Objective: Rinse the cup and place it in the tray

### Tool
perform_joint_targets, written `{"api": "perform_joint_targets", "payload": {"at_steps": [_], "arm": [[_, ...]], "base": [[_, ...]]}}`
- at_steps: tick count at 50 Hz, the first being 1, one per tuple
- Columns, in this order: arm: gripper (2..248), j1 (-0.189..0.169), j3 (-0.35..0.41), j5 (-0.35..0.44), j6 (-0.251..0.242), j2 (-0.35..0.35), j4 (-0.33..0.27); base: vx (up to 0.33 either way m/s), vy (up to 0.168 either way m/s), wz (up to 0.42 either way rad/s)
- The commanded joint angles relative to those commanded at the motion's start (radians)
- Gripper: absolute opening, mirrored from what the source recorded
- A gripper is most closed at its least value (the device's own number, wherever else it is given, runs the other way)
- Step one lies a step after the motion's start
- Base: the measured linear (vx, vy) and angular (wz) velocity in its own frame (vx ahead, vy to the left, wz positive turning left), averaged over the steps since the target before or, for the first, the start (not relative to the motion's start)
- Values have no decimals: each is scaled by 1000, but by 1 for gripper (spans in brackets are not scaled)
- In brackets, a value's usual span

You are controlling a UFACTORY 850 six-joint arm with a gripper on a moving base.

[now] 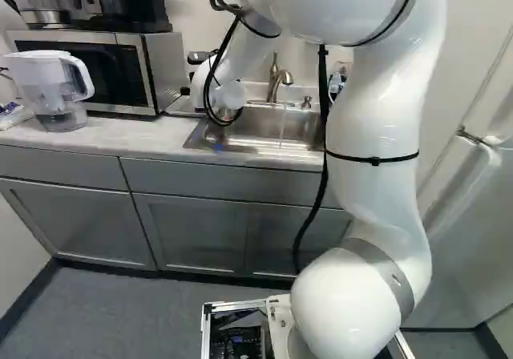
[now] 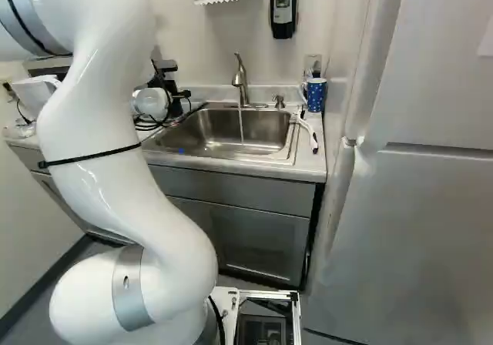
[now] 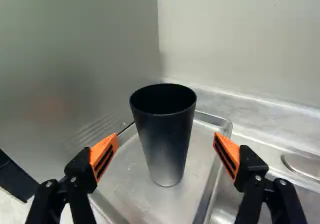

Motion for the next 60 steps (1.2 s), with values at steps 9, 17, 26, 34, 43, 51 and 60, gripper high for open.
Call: {"api": "perform_joint_targets", "payload": {"at_steps": [9, 17, 26, 34, 43, 51, 60], "arm": [[247, 0, -4, 0, 0, 12, 0], [247, 0, -9, 0, 0, 24, 0], [247, 0, -14, -5, 0, 36, 0], [247, 0, -20, -23, 0, 46, 0], [247, 0, -26, -48, 0, 57, 0], [247, 0, -32, -71, 0, 67, 0], [247, 0, -38, -98, 0, 78, 0]], "base": [[0, 0, 0], [0, 0, 0], [0, 0, 0], [0, 0, 0], [0, 0, 0], [0, 0, 0], [0, 0, 0]]}}
